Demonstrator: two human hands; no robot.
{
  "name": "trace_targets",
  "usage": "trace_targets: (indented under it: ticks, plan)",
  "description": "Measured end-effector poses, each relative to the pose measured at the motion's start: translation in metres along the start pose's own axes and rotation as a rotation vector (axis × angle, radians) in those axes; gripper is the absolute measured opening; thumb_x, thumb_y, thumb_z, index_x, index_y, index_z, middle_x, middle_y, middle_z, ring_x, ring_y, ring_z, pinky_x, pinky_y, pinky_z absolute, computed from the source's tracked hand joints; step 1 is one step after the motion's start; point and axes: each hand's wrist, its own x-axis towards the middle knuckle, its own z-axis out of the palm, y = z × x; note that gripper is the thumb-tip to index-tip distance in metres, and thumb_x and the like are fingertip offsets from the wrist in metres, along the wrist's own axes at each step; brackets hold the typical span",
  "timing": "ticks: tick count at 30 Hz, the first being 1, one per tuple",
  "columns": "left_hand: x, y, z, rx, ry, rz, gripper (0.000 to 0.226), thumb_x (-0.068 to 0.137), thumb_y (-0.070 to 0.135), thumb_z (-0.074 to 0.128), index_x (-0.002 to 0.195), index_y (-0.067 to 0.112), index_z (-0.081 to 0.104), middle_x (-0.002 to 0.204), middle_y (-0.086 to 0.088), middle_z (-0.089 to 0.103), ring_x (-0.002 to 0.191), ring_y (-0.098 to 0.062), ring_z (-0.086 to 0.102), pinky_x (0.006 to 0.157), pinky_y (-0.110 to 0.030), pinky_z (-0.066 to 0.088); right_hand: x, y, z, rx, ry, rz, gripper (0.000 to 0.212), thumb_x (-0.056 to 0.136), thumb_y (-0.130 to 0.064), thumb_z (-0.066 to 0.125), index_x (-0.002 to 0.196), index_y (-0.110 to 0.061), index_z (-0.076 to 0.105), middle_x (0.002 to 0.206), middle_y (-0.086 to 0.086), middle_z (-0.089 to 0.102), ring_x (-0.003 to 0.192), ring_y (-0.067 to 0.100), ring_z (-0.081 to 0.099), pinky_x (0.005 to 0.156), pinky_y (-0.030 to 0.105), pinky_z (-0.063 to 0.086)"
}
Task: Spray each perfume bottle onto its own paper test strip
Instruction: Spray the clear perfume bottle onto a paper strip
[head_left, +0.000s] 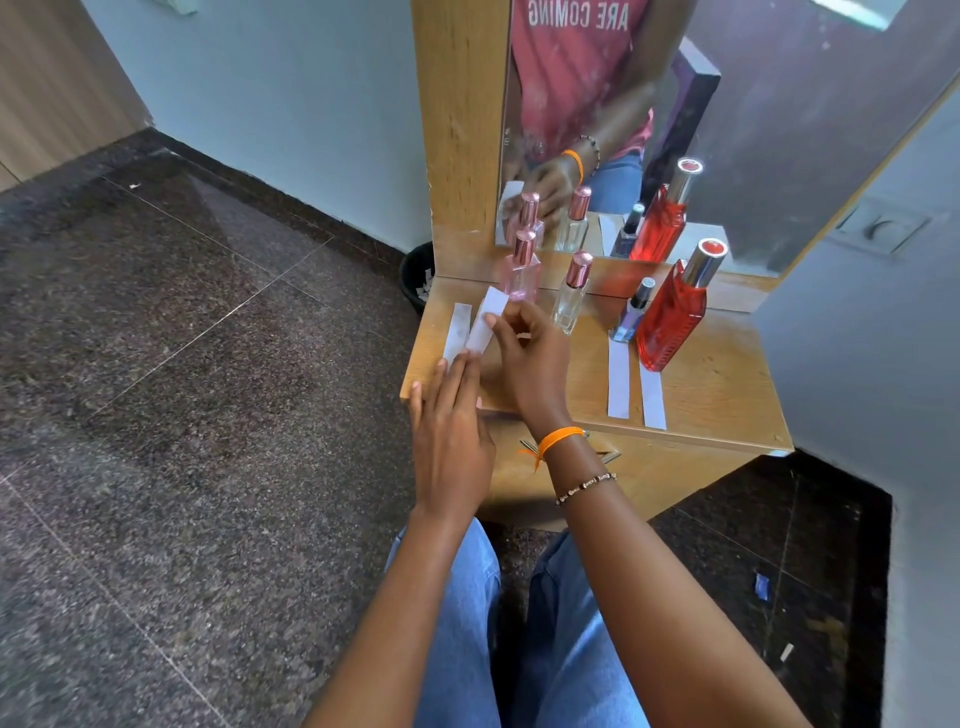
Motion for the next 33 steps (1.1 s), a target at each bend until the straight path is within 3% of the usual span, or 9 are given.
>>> trace_targets:
  ticks: [3,7,14,20,23,27,29,30,33]
  plan:
    - [-0.001,-0.002,-0.001,-0.045,0.005,0.007,0.054,0.093,0.004,0.039,0.144,0.015,0.029,0.152,-0.002,0.031,0.143,-0.024,0.021,0.116,-0.043,0.011,-0.001,-0.009,-0.007,0.105,0.031,0.019,0.018,0.086,-0.009,0.066,0.072,-0.011,0.056,0.062,-0.01,0.051,0.056,-0.001,0.045,0.057,0.009,0.036]
    - [-0.001,-0.001,-0.005,-0.058,0.012,0.047,0.059,0.09,0.004,0.046,0.145,0.014,0.026,0.153,-0.002,0.028,0.144,-0.024,0.014,0.115,-0.039,0.007,-0.002,-0.021,-0.026,0.139,0.088,-0.033,0.017,0.085,-0.009,0.067,0.078,-0.019,0.057,0.065,-0.009,0.057,0.06,0.004,0.051,0.059,0.014,0.043]
    - [-0.004,0.016,0.0,-0.112,-0.026,0.105,0.058,0.085,-0.003,0.047,0.139,0.016,0.037,0.145,-0.001,0.041,0.144,-0.02,0.017,0.118,-0.043,0.011,-0.011,0.0,-0.061,-0.238,0.01,-0.026,0.033,0.075,-0.002,0.075,0.101,-0.009,0.055,0.07,-0.003,0.057,0.06,0.004,0.053,0.056,0.01,0.041]
    - [-0.01,0.028,0.009,-0.07,-0.119,0.227,0.049,0.081,0.001,0.037,0.123,0.018,0.057,0.132,0.004,0.056,0.143,-0.023,0.021,0.118,-0.042,0.006,-0.008,0.014,-0.068,-0.381,-0.047,-0.046,0.04,0.073,0.0,0.074,0.1,-0.011,0.047,0.073,-0.003,0.052,0.061,0.012,0.051,0.059,0.033,0.047]
    - [-0.01,0.031,0.011,-0.046,-0.117,0.239,0.037,0.085,0.006,0.045,0.116,0.017,0.062,0.128,0.006,0.059,0.142,-0.024,0.022,0.116,-0.041,0.002,-0.006,0.012,-0.069,-0.364,0.049,-0.12,0.033,0.077,-0.003,0.073,0.098,-0.011,0.048,0.085,0.002,0.056,0.067,0.014,0.054,0.062,0.039,0.051]
    - [-0.006,0.032,0.011,-0.05,-0.095,0.212,0.033,0.088,0.009,0.05,0.117,0.018,0.063,0.128,0.007,0.06,0.142,-0.026,0.024,0.116,-0.043,0.003,0.003,-0.004,-0.07,-0.291,0.162,-0.219,0.047,0.08,-0.001,0.07,0.121,-0.005,0.046,0.117,0.009,0.051,0.082,-0.001,0.049,0.072,0.014,0.045]
    - [-0.003,0.031,0.011,-0.045,-0.097,0.216,0.032,0.089,0.011,0.05,0.116,0.018,0.064,0.127,0.006,0.06,0.141,-0.027,0.025,0.116,-0.047,0.008,0.014,-0.008,-0.066,-0.284,0.118,-0.177,0.057,0.081,0.001,0.067,0.131,-0.006,0.041,0.128,0.01,0.05,0.082,-0.01,0.052,0.073,0.017,0.045]
    - [-0.002,0.031,0.011,-0.046,-0.1,0.213,0.031,0.089,0.011,0.049,0.116,0.018,0.064,0.127,0.006,0.061,0.141,-0.027,0.025,0.116,-0.047,0.009,0.019,-0.009,-0.064,-0.288,0.094,-0.152,0.058,0.082,0.002,0.065,0.133,-0.007,0.04,0.129,0.01,0.051,0.086,-0.007,0.057,0.077,0.021,0.046]
    - [0.0,0.031,0.011,-0.063,-0.11,0.194,0.033,0.089,0.014,0.044,0.116,0.017,0.063,0.128,0.004,0.06,0.141,-0.026,0.025,0.116,-0.047,0.01,0.032,-0.006,-0.058,-0.308,0.08,-0.152,0.046,0.079,0.006,0.062,0.123,-0.005,0.049,0.117,0.012,0.06,0.092,0.03,0.062,0.081,0.031,0.047]
